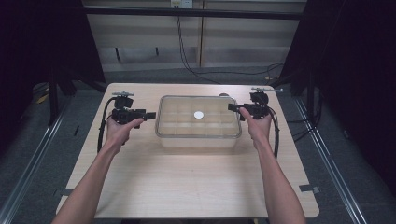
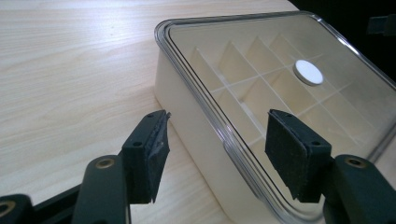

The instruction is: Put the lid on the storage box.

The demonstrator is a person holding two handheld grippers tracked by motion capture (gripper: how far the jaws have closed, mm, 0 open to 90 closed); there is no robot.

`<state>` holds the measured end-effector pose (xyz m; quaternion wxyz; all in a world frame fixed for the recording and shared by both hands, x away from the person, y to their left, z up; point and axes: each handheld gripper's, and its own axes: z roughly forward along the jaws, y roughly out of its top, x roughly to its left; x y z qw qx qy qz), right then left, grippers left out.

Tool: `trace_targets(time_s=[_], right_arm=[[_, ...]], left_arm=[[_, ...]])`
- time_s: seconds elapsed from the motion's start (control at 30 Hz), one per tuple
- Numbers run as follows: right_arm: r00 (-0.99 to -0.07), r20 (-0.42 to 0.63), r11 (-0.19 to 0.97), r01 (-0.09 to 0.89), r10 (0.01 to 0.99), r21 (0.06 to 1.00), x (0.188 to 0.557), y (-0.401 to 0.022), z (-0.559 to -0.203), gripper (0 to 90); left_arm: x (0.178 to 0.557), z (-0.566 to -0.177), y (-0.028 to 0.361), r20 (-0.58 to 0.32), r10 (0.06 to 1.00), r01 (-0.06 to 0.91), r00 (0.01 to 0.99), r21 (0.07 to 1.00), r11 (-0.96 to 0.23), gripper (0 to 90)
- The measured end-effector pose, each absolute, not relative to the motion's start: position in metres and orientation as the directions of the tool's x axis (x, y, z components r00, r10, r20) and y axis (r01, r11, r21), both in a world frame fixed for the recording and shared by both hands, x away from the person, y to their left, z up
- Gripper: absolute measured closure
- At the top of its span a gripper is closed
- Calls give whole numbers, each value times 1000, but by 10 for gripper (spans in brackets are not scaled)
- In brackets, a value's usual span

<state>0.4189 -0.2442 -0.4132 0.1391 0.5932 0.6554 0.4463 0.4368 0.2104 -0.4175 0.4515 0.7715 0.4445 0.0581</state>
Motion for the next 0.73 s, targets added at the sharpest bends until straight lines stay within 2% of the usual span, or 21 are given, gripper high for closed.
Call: trace_targets(time_s=[0.03,0.13,0.23,0.3,0.47,0.5,0.57,0.73], right_arm=[[-282,336,-87,636,898,766,407,-246,-411,231],[-299,328,-75,626,896,776,397,-247,-410,240],[-338,339,-74,605,878,793,370,-249,-411,258],[-356,341,-70,595,870,801,355,-249,-412,268],[-375,333,-56,587,865,807,328,-248,-417,280],[-391,331,-52,577,859,815,312,-248,-419,280],[-398,325,-45,573,858,818,301,-247,-421,280],[-410,331,-45,569,850,821,279,-245,-428,270]], left_arm=[[429,-415,215,-290,741,616,606,760,-207,382],[420,-413,220,-282,742,601,608,774,-198,377],[403,-415,228,-291,744,594,601,786,-172,372],[392,-418,230,-254,753,581,608,788,-203,376],[371,-419,231,-245,732,564,636,795,-223,366],[362,-421,231,-248,717,564,651,791,-238,364],[349,-422,231,-184,728,534,660,797,-282,357],[328,-430,238,-184,722,527,667,801,-283,312]])
